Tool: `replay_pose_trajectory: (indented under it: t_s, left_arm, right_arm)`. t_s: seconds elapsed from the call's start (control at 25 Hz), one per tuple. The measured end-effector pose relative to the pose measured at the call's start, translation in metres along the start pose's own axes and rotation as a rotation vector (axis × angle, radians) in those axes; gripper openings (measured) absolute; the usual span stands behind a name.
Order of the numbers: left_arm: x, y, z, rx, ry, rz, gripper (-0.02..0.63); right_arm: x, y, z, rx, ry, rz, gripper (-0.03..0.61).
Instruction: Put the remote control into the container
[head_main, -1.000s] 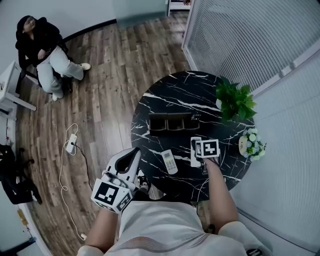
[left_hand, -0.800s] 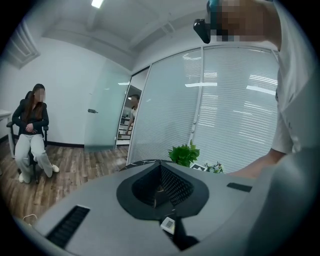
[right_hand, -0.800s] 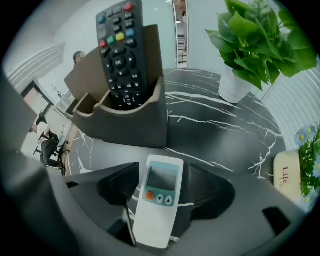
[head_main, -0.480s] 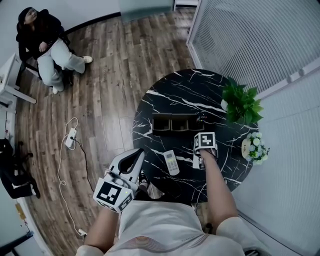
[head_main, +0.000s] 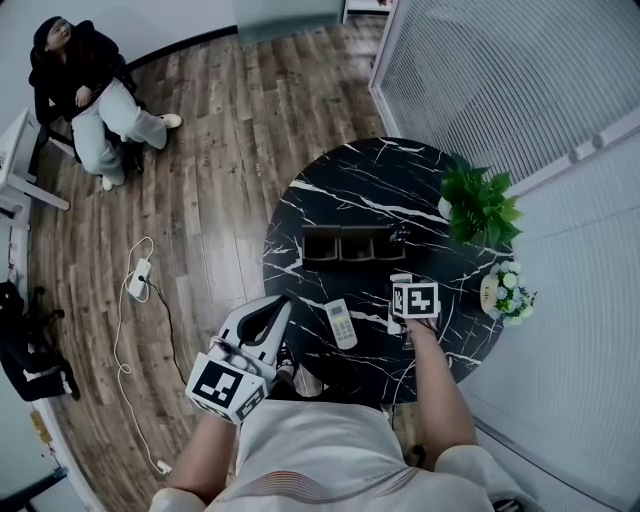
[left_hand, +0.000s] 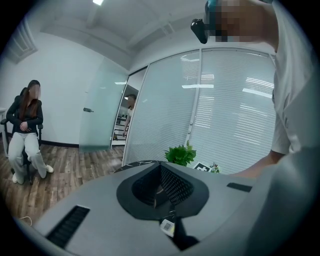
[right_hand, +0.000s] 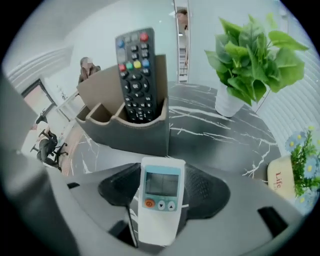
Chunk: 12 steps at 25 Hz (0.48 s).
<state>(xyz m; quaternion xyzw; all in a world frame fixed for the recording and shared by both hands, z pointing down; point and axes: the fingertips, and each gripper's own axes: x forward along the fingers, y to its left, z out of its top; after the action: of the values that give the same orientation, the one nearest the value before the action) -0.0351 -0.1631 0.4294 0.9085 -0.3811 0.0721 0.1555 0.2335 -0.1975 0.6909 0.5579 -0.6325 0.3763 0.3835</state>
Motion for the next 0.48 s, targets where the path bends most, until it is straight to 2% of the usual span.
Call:
replay_pose_trajectory:
  t_s: [0.28,0.48]
  left_arm:
    - [0.003,-0.008,0.003,0.01,-0.002,-0.025,0.009]
    - [0.005,-0.016,0.006,0.019,-0.005,-0.042,0.009]
  right_arm:
    - [-0.045,0.012,0.0,-0.008,-0.217,0.023,0.27]
    - [-0.063,0.015,0.002,-0.007,-0.309,-0.001,0.255]
